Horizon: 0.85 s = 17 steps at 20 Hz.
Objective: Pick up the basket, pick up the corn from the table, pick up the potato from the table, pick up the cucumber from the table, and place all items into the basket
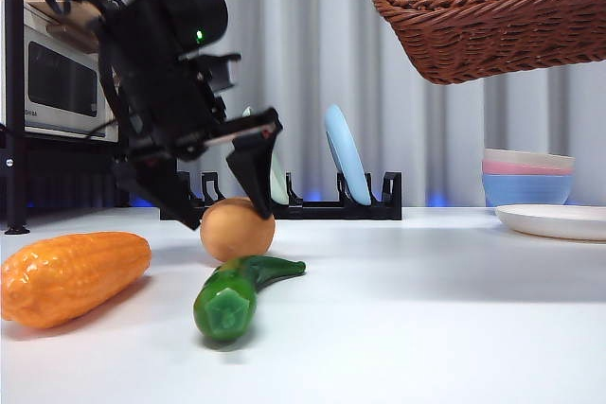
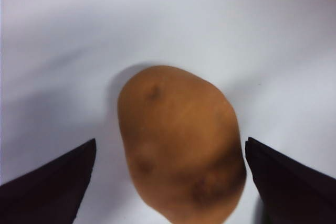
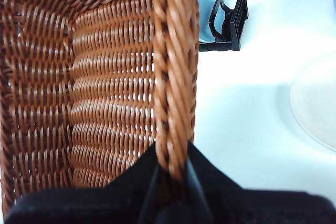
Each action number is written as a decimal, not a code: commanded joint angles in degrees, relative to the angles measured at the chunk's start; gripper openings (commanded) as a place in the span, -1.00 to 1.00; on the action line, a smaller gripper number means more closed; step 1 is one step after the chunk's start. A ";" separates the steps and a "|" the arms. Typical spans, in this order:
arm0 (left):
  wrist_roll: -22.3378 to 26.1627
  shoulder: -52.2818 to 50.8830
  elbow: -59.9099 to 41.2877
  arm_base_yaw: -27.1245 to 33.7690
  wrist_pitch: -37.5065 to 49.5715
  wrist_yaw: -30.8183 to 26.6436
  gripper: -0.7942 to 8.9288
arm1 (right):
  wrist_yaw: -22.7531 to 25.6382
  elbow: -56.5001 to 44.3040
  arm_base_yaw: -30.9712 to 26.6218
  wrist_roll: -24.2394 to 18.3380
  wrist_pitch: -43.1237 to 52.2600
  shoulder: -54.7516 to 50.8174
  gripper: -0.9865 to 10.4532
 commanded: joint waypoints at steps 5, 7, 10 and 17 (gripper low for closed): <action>0.96 1.27 0.15 -0.20 2.08 0.96 -0.60 | -0.46 0.50 -0.02 1.18 0.74 -0.35 -0.85; 2.14 1.25 0.15 -0.20 2.19 3.65 -0.85 | 0.50 0.50 0.00 1.20 0.76 -0.35 -0.85; 2.23 0.13 1.07 -0.02 1.07 3.45 -0.85 | 2.75 0.50 0.04 1.20 0.87 0.20 -0.85; 3.08 -23.02 7.21 0.22 -4.46 1.64 -0.85 | 1.84 0.50 4.68 4.96 5.66 11.96 -0.85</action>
